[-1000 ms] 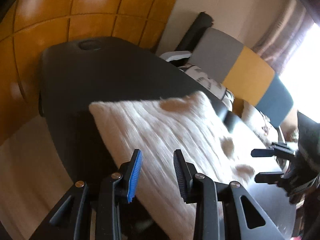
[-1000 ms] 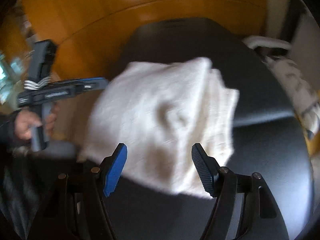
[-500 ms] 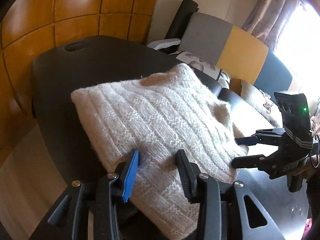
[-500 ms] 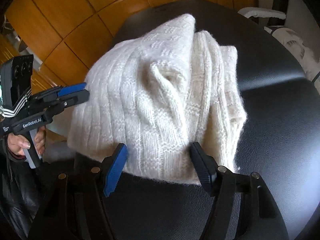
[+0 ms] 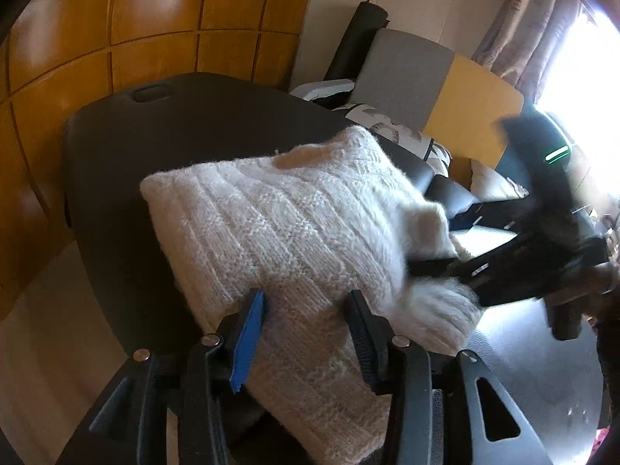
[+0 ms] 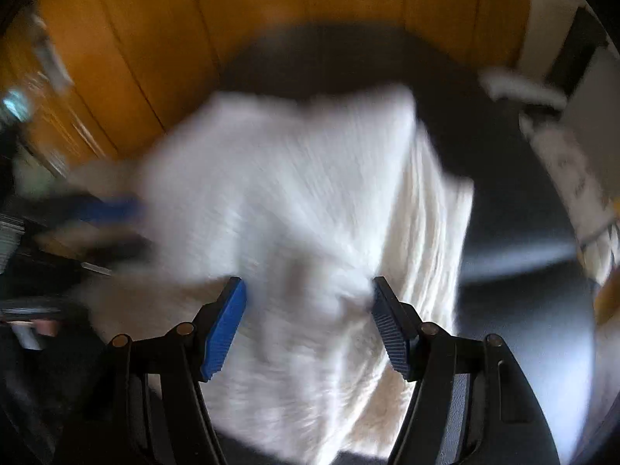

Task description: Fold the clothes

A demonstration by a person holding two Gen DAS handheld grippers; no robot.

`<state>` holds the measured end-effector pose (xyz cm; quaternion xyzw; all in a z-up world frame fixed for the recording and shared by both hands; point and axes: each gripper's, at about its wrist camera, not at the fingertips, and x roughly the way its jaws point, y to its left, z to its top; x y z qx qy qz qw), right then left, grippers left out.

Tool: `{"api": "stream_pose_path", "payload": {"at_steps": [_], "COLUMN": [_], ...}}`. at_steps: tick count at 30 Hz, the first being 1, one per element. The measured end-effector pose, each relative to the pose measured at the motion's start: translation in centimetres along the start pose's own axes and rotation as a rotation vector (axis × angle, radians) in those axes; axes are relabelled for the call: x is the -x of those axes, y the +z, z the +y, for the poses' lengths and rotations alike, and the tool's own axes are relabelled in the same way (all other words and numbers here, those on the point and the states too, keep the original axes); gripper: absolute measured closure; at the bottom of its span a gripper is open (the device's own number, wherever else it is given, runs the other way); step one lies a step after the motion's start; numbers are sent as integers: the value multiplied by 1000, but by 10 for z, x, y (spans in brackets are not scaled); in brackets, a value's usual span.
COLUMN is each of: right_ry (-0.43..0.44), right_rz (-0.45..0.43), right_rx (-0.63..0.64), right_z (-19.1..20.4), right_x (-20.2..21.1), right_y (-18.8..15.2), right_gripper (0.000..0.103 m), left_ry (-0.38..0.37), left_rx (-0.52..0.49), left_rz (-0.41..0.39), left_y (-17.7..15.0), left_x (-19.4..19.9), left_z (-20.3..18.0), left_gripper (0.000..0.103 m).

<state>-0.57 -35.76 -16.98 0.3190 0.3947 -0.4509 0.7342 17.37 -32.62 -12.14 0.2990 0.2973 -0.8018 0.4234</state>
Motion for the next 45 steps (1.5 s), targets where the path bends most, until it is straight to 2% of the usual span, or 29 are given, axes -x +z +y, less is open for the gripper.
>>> {"api": "stream_pose_path", "payload": {"at_steps": [1,5,9,11,15,19,22,24,27,32,34,36,38,40,42,45], "right_ry": [4,10,-29,-12,11,64,94,96,55,-9,-35,-58,-84,-90,-29,6], "right_rz": [8,-34,-91,-106,-41,-31,-46,-31,-57,-171,-179,-150,-82,-11,-39,-71], "right_rx": [-12,-52,-79,-100,-140,-176,-204,-200,-191,-60,1,44,62,28,-45,-97], "right_z": [-1,-6,-17,-25,-32,-26,-24,-26,-32,-20,-10,-7,-10,-15,-27,-36], "right_x": [-10,13,46,57,33,18,14,19,43,80,76,67,45,20,13,17], "right_y": [-2,-4,-7,-12,-20,-29,-30,-27,-19,9,22,28,32,31,25,18], "right_gripper": [30,31,31,31,31,26,25,25,25,25,25,25,25,26,26,26], "left_ry": [-1,24,28,27,35,46,54,46,56,79,104,132,137,142,147,147], "left_rx": [12,62,127,149,141,117,105,108,129,134,119,95,98,101,104,101], "left_rz": [-7,-69,-41,-23,16,16,22,25,-4,-44,-66,-55,-43,-32,-20,-19], "left_y": [1,12,28,32,35,38,44,45,39,26,23,23,24,25,26,26], "left_x": [1,13,4,-3,-18,-25,-28,-24,-9,7,10,3,-3,-9,-15,-16], "left_z": [1,14,25,26,26,31,36,39,43,37,29,20,19,18,17,18], "left_gripper": [59,59,59,59,58,56,56,56,56,56,56,56,54,51,49,47]}}
